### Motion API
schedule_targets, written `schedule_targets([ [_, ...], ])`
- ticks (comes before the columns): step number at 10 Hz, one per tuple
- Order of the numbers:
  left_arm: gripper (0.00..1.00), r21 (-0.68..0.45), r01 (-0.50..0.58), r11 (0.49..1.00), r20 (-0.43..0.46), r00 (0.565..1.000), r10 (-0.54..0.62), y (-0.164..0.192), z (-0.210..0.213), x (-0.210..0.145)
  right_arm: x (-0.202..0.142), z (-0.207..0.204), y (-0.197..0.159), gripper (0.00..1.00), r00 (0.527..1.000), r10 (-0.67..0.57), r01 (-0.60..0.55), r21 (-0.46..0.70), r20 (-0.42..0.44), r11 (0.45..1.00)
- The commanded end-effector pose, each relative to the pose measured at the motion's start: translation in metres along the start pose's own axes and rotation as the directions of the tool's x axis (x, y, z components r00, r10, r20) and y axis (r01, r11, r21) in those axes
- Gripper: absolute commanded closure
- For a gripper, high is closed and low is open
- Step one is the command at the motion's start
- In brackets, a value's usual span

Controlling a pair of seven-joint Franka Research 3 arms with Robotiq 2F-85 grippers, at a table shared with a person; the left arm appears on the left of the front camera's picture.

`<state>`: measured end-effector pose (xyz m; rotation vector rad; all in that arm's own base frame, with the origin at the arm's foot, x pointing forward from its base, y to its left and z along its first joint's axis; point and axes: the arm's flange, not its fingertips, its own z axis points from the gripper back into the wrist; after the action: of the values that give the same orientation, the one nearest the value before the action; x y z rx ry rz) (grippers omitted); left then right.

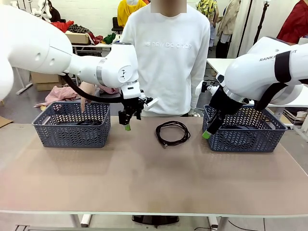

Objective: Organize the cables according to human instructions.
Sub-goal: Pick up a bundle of cables and place it in the basket indicated by the human.

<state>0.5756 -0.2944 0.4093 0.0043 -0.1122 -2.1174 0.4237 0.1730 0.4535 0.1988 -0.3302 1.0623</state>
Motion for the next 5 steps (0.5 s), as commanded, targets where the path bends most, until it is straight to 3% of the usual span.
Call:
schedule_targets([
  [1, 0.0, 0.007, -0.029, 1.0, -0.024, 0.999, 0.03, 0.01, 0.005, -0.004, 0.0, 0.0, 0.001, 0.0, 1.0, -0.007, 0.007, -0.002, 0.002, 1.0],
  [2, 0.0, 0.0, -0.073, 0.997, -0.023, 0.997, 0.073, 0.004, 0.011, -0.009, 0.0, 0.0, 0.001, 0.0, 1.0, -0.007, 0.007, -0.002, 0.002, 1.0],
  [3, 0.0, 0.006, -0.001, 1.0, -0.006, 1.0, 0.001, 0.006, 0.0, 0.001, 0.0, 0.0, 0.001, 0.0, 1.0, -0.007, 0.007, -0.002, 0.002, 1.0],
  [5, 0.0, 0.006, -0.001, 1.0, -0.006, 1.0, 0.001, 0.006, 0.0, 0.001, 0.0, 0.0, 0.001, 0.0, 1.0, -0.007, 0.007, -0.002, 0.002, 1.0],
])
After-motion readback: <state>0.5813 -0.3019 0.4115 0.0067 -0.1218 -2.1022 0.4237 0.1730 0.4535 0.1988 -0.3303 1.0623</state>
